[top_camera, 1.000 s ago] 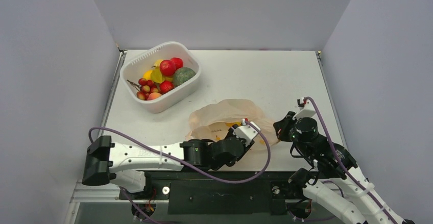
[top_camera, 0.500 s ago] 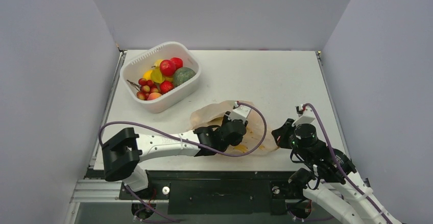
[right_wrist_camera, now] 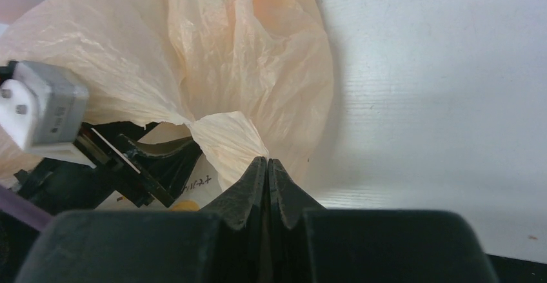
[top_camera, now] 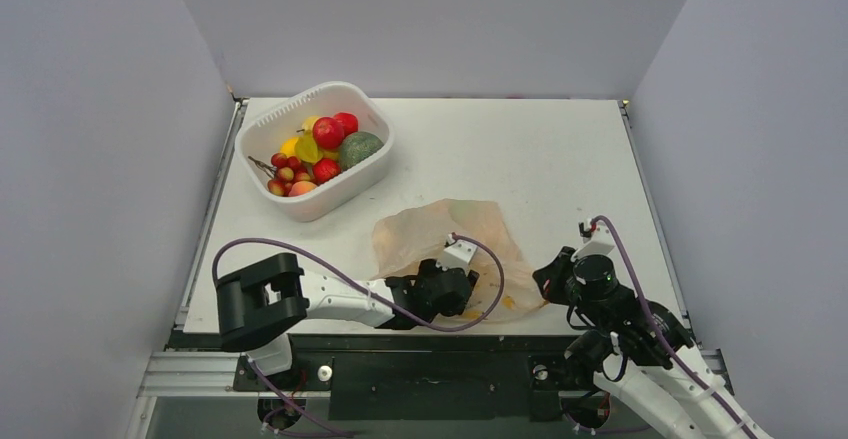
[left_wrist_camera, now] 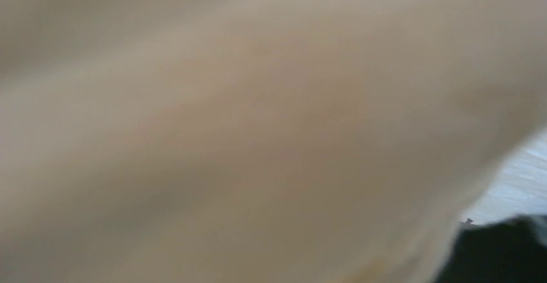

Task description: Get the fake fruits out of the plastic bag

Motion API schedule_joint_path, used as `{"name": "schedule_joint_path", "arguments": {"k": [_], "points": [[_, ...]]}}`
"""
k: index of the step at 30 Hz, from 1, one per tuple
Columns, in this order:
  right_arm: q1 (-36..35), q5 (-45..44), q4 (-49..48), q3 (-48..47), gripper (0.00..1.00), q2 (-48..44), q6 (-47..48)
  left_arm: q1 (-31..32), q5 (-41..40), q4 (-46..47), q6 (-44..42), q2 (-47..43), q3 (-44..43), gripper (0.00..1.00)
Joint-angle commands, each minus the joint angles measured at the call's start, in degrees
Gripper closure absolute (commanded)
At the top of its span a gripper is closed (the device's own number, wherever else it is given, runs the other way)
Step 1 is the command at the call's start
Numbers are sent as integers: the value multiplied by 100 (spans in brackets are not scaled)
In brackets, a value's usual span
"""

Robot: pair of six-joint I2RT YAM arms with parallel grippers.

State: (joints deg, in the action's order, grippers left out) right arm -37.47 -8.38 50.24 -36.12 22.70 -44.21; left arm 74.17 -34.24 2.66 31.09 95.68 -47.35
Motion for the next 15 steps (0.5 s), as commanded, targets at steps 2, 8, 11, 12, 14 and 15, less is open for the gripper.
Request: {"name": "schedule_joint_path", "arguments": {"k": [2, 8, 11, 12, 14, 15], "points": [[14, 69, 12, 229, 100, -124, -103, -101, -84, 774, 81, -288, -84, 25], [16, -86, -36, 90, 100, -177, -116, -369, 20, 1175, -659, 34, -551, 12], [26, -139, -124, -18, 100, -131, -123, -428, 101, 1505, -1144, 320, -789, 10], [27, -143, -148, -71, 100, -94, -123, -440, 121, 1569, -1370, 373, -826, 9], [20, -141, -266, -145, 100, -39, -123, -447, 213, 1835, -1685, 493, -882, 8], [21, -138, -298, -174, 100, -12, -119, -447, 281, 2013, -1778, 568, -905, 8]]}}
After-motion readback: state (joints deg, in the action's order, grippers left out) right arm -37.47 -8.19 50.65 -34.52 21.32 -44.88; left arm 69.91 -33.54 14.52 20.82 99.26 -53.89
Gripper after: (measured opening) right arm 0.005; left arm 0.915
